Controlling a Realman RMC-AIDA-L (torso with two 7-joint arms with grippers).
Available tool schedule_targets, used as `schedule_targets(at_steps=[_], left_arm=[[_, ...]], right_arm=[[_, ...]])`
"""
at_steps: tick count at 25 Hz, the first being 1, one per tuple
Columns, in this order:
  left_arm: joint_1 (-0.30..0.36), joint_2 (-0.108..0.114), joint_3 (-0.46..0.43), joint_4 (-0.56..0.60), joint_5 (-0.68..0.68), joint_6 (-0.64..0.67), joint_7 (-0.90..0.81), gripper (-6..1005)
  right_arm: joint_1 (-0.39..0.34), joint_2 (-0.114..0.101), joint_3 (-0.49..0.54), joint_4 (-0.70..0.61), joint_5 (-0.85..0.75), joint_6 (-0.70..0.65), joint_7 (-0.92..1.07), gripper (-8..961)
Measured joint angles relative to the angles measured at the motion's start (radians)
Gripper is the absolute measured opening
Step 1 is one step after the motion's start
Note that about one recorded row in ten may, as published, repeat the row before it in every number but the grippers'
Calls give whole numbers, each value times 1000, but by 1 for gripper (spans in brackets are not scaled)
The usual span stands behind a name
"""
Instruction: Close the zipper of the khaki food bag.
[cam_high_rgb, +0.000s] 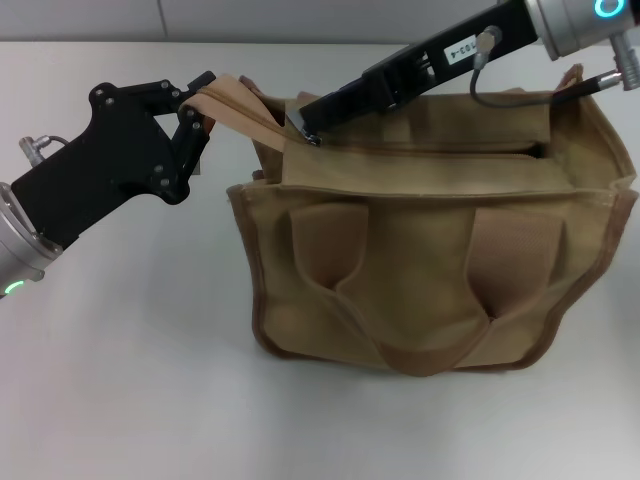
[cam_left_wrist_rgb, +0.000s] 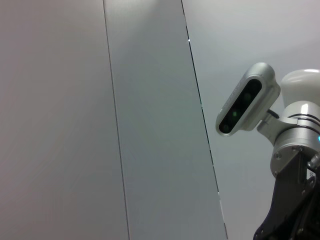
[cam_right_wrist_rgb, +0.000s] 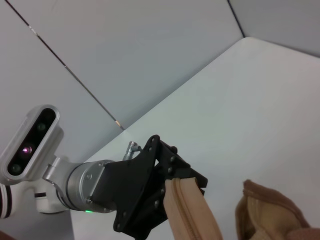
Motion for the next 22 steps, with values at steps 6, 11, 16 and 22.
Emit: schedule_targets(at_steps=[6,11,16,22], left_arm=[[-3,0,0,0,0,5,0,68],[-4,0,3,0,0,7,0,69],[-3,-2,1,0,1,10,0,70],[-1,-2,0,0,1,10,0,71]], right_arm=[[25,3,1,45,5,7,4,187],[26,7,-7,47,7,21,36,309],[25,8,-11,53,7,7,46,261],[8,8,-11,30,9,2,46,204]])
